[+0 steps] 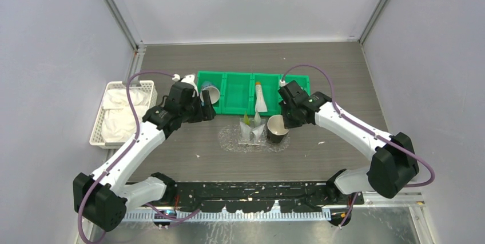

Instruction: Prepare toiletry sets of a toothbrush and toothpaste on the tray

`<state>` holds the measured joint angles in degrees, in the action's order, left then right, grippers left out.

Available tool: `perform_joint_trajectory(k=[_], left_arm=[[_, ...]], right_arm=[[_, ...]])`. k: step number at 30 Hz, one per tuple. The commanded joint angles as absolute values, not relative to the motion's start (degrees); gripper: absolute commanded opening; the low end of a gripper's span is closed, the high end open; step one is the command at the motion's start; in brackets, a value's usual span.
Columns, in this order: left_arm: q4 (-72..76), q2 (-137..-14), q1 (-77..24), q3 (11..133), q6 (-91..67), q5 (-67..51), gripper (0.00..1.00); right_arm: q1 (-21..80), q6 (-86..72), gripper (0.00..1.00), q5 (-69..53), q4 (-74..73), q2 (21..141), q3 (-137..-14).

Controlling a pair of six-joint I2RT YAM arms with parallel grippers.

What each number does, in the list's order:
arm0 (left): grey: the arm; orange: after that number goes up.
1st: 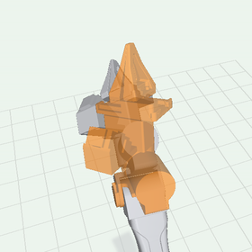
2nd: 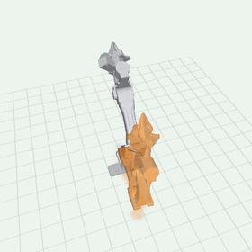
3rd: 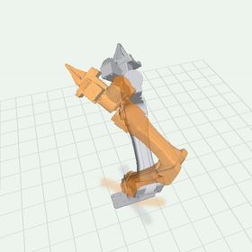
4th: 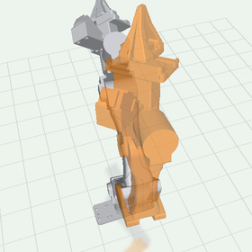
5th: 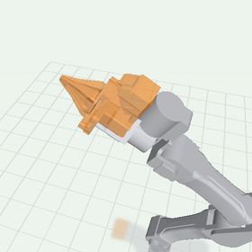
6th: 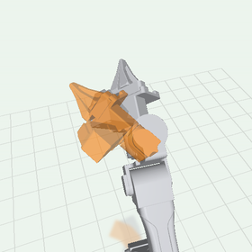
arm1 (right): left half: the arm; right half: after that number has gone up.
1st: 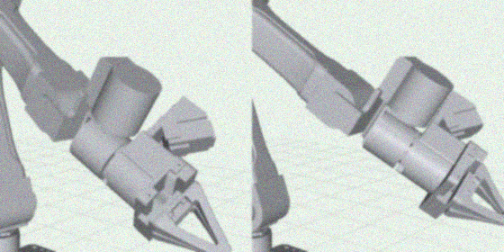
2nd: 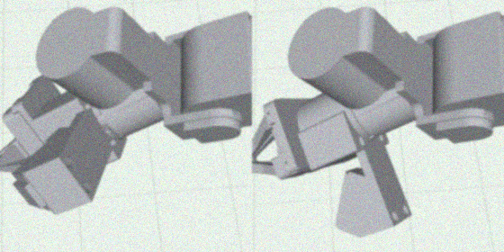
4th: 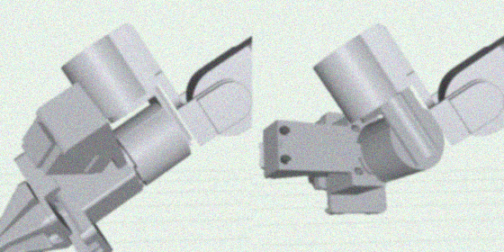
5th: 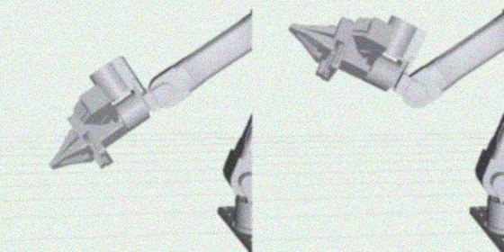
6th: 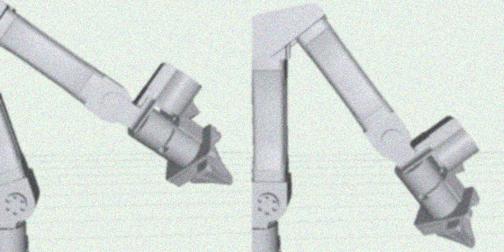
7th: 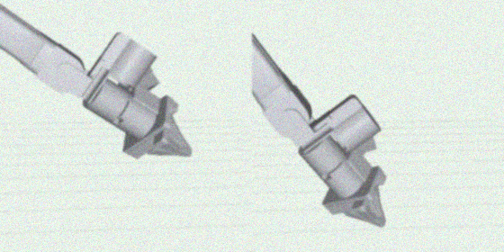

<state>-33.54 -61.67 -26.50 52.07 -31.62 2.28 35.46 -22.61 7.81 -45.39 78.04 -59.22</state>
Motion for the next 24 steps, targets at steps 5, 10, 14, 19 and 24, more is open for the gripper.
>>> perform_joint_trajectory(k=[5, 10, 14, 19, 24], left_arm=[[-31.46, -60.51, -26.19, 51.77, -32.61, 1.36, 0.71], [-31.43, -60.24, -26.19, 51.68, -32.63, 1.41, 0.71], [-31.34, -60.21, -26.19, 51.59, -32.75, 1.41, 0.71], [-31.26, -60.42, -26.16, 51.66, -32.74, 1.33, 0.70], [-31.26, -60.38, -26.19, 51.59, -32.75, 1.38, 0.70]], right_arm=[[36.57, -24.13, 0.01, 7.21, -43.25, 78.04, -58.99], [36.98, -24.30, 0.07, 7.80, -43.21, 78.60, -58.54], [37.10, -24.48, 0.17, 8.08, -43.20, 78.84, -58.54], [37.18, -24.70, 0.25, 8.43, -42.90, 79.08, -58.36], [37.18, -24.83, 0.41, 8.94, -43.17, 78.64, -58.49]])
